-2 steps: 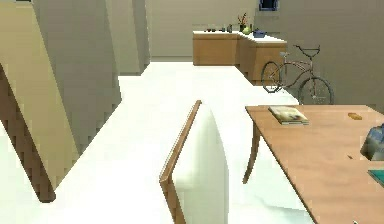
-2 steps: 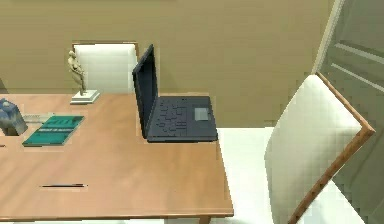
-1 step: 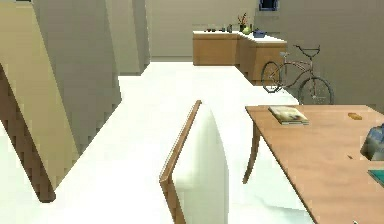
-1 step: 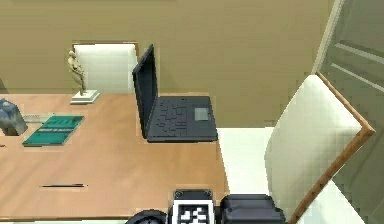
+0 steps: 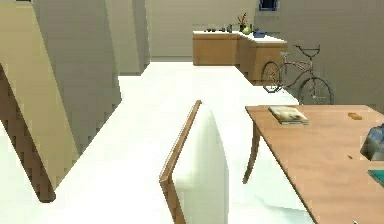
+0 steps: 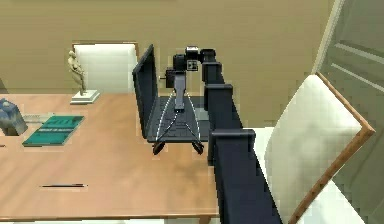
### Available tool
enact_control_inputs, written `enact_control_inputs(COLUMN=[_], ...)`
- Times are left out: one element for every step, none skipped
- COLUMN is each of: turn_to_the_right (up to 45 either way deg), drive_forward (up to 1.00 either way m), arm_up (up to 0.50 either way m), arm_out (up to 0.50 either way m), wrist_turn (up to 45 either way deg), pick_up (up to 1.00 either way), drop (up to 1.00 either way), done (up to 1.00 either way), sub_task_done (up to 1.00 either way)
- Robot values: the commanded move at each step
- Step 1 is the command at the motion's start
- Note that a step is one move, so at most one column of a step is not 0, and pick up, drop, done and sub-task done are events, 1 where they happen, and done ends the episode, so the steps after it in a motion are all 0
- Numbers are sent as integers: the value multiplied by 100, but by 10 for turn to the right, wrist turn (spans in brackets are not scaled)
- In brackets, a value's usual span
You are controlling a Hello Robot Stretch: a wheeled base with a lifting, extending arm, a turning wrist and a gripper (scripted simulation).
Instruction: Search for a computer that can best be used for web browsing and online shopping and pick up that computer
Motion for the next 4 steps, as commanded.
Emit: enact_control_inputs(turn_to_the_right=[0,0,0,0], drive_forward=[0,0,0,0], arm_up=[0,0,0,0], arm_out=[0,0,0,0], wrist_turn=[450,450,450,300], pick_up=[0,0,0,0], drop=[0,0,0,0], done=[0,0,0,0], sub_task_done=[0,0,0,0])
